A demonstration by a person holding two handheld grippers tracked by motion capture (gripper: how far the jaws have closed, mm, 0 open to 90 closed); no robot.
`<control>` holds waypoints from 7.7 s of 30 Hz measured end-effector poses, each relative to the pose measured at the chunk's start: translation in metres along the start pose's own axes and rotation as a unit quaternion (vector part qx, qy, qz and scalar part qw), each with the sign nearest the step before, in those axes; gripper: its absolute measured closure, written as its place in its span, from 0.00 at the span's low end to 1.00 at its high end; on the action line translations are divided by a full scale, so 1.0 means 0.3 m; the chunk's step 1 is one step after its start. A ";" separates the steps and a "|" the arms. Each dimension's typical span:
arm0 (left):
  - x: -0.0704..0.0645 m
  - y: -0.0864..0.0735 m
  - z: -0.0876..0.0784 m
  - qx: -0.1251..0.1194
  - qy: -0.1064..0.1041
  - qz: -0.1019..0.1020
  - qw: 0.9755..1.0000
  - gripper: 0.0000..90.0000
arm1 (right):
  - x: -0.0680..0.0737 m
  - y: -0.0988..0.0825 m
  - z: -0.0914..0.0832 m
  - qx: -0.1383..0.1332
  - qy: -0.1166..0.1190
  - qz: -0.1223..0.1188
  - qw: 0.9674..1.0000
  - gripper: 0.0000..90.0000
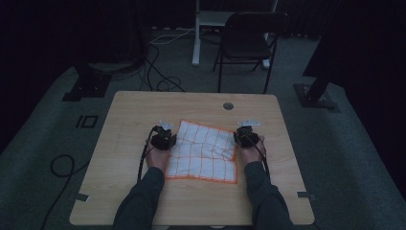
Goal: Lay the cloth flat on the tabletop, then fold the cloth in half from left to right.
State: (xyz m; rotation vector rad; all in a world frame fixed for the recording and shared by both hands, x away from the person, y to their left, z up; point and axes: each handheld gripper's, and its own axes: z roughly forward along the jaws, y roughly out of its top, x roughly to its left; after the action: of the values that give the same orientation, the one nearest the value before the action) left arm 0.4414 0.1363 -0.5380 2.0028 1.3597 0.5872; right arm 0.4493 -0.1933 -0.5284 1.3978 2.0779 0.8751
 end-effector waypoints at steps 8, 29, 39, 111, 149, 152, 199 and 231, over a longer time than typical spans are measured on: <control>-0.006 0.001 0.003 -0.001 -0.002 0.006 1.000 0.91 | 0.041 -0.008 -0.051 -0.005 0.034 -0.027 0.999 0.79; -0.034 -0.060 -0.141 -0.027 -0.033 0.034 0.999 0.83 | 0.165 -0.172 -0.234 -0.020 0.076 -0.083 0.993 0.71; -0.060 -0.162 -0.179 -0.003 -0.037 0.056 0.998 0.82 | 0.153 -0.229 -0.217 0.013 0.055 -0.080 0.995 0.67; -0.018 -0.107 -0.142 -0.027 -0.029 0.019 0.999 0.73 | 0.071 -0.094 -0.083 -0.013 0.025 -0.037 0.999 0.67; 0.000 -0.134 -0.201 -0.036 -0.042 0.001 0.998 0.67 | 0.078 -0.162 -0.181 -0.019 0.045 -0.034 0.998 0.61; -0.005 -0.136 -0.202 -0.036 -0.043 0.000 0.998 0.67 | 0.076 -0.167 -0.183 -0.020 0.046 -0.029 0.998 0.61; -0.024 -0.130 -0.192 -0.021 -0.064 -0.015 0.998 0.97 | 0.091 -0.183 -0.176 -0.011 0.050 -0.039 0.998 0.61; -0.304 0.038 -0.164 -0.033 -0.162 0.068 0.984 0.97 | 0.097 -0.185 -0.170 -0.008 0.054 -0.041 0.998 0.61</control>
State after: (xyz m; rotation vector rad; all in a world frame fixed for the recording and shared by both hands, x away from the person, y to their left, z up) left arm 0.3824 0.0612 -0.4964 2.0413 1.0033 0.3403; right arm 0.3688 -0.1935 -0.5357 1.2721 2.1866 0.9505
